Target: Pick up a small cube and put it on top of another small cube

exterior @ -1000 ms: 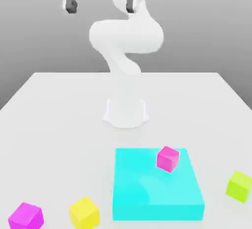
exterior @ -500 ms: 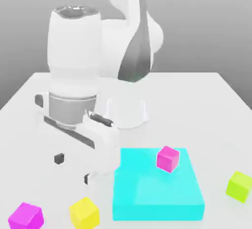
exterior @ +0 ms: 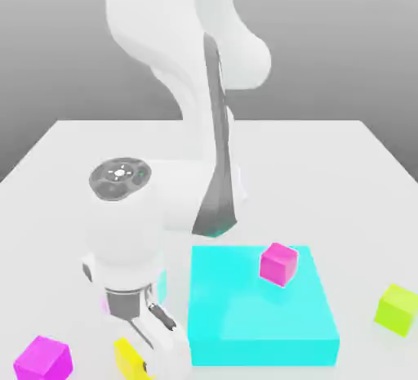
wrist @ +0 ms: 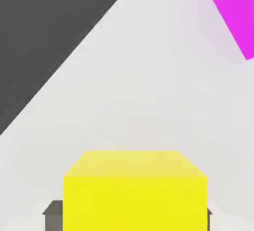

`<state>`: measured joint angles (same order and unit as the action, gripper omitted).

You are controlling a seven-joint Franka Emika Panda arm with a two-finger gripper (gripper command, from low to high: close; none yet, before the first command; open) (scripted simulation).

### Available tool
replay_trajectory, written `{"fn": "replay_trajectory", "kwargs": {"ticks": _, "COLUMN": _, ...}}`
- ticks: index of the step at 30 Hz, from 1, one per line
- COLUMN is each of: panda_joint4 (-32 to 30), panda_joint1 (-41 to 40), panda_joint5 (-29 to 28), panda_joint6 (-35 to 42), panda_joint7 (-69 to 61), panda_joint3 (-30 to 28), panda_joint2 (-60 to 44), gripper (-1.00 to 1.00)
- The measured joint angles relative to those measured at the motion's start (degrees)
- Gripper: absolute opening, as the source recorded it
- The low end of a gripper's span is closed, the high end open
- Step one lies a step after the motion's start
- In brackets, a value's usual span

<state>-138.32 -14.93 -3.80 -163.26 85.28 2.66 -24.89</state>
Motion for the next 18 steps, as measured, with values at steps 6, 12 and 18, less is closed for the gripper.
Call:
{"fn": "replay_trajectory", "kwargs": {"ticks": 6, "panda_joint4": 0.06, "panda_joint1": -1.93, "panda_joint5": 1.87, "panda_joint6": 9.42, "panda_joint7": -0.03, "panda_joint3": -0.08, "panda_joint2": 9.33, "gripper": -1.00}}
{"fn": "replay_trajectory", "kwargs": {"ticks": 12, "panda_joint4": 8.87, "panda_joint1": -7.07, "panda_joint5": 5.34, "panda_joint6": 15.73, "panda_joint7": 3.76, "panda_joint3": -5.20, "panda_joint2": 6.86, "gripper": -1.00}}
{"fn": "replay_trajectory", "kwargs": {"ticks": 18, "panda_joint4": 9.45, "panda_joint1": -7.46, "panda_joint5": 5.92, "panda_joint6": 11.49, "panda_joint7": 3.61, "panda_joint3": -5.15, "panda_joint2": 2.04, "gripper": 1.00}}
